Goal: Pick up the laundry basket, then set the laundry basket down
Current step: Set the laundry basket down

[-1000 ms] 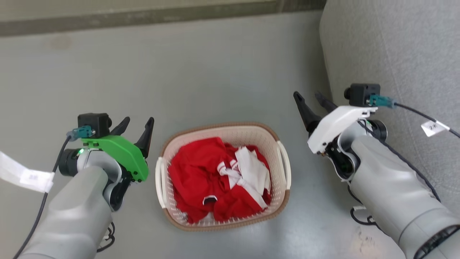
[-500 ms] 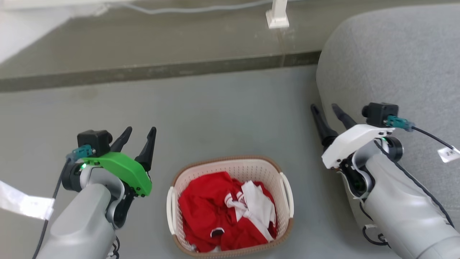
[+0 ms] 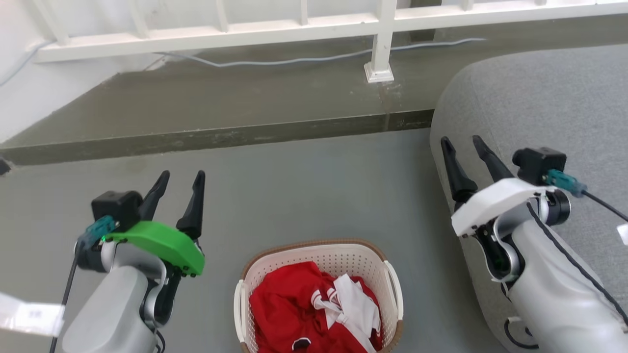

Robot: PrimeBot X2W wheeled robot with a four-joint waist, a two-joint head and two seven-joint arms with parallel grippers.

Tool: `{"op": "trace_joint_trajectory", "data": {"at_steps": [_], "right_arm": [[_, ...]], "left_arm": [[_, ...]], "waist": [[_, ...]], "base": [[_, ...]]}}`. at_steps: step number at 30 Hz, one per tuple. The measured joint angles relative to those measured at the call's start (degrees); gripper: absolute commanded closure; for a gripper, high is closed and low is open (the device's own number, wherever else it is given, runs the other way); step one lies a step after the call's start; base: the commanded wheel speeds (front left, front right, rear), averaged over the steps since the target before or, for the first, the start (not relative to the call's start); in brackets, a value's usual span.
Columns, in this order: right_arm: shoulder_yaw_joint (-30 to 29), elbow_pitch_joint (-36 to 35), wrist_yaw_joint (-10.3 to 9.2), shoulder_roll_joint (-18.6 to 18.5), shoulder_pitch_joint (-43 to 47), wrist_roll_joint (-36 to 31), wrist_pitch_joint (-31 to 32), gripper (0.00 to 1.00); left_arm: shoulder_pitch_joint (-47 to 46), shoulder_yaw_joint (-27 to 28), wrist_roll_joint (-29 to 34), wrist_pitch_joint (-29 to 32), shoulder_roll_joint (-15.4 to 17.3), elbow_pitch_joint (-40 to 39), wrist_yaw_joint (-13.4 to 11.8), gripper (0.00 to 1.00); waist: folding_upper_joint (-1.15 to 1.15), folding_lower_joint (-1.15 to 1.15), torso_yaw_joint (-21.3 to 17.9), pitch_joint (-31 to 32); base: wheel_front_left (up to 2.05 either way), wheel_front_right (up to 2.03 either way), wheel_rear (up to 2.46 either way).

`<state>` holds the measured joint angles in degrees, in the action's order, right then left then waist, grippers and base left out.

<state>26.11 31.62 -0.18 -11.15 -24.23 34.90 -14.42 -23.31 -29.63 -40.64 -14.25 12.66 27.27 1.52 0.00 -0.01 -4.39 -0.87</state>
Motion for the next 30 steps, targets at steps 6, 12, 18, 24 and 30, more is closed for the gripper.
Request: {"op": "trace_joint_trajectory", "data": {"at_steps": [6,12,18,24,30], "right_arm": [[-2.0,-4.3,-0.98,-0.1,3.2,-3.2,0.0,0.0],[-5.2,-7.5,-2.23,-0.5,6.9,-4.6,0.0,0.0],[-6.1,-9.5,-2.44,-0.4,9.9,-6.9,0.0,0.0],[-6.9,-11.4,-2.44,0.0,11.4,-8.4,0.0,0.0],[-7.8,-12.7,-2.44,0.6,12.8,-10.0,0.0,0.0]], "left_arm": [[4.2,3.3,2.6,0.0,0.0,-4.5,-0.5,0.0],[8.0,5.5,4.8,0.0,0.0,-7.6,-0.7,0.0],[10.7,8.9,7.6,0.0,-0.3,-11.8,-1.6,0.0],[13.5,9.9,10.7,0.0,-0.8,-13.8,-1.6,0.0],[15.5,11.3,12.4,0.0,-1.2,-15.3,-1.6,0.0]], "waist": [[0.0,0.0,0.1,0.9],[0.0,0.0,0.2,1.3],[0.0,0.0,0.1,1.4],[0.0,0.0,0.0,1.4],[0.0,0.0,0.0,1.4]], "base": [[0.0,0.0,0.0],[0.0,0.0,0.0],[0.0,0.0,0.0],[0.0,0.0,0.0],[0.0,0.0,0.0]]}}
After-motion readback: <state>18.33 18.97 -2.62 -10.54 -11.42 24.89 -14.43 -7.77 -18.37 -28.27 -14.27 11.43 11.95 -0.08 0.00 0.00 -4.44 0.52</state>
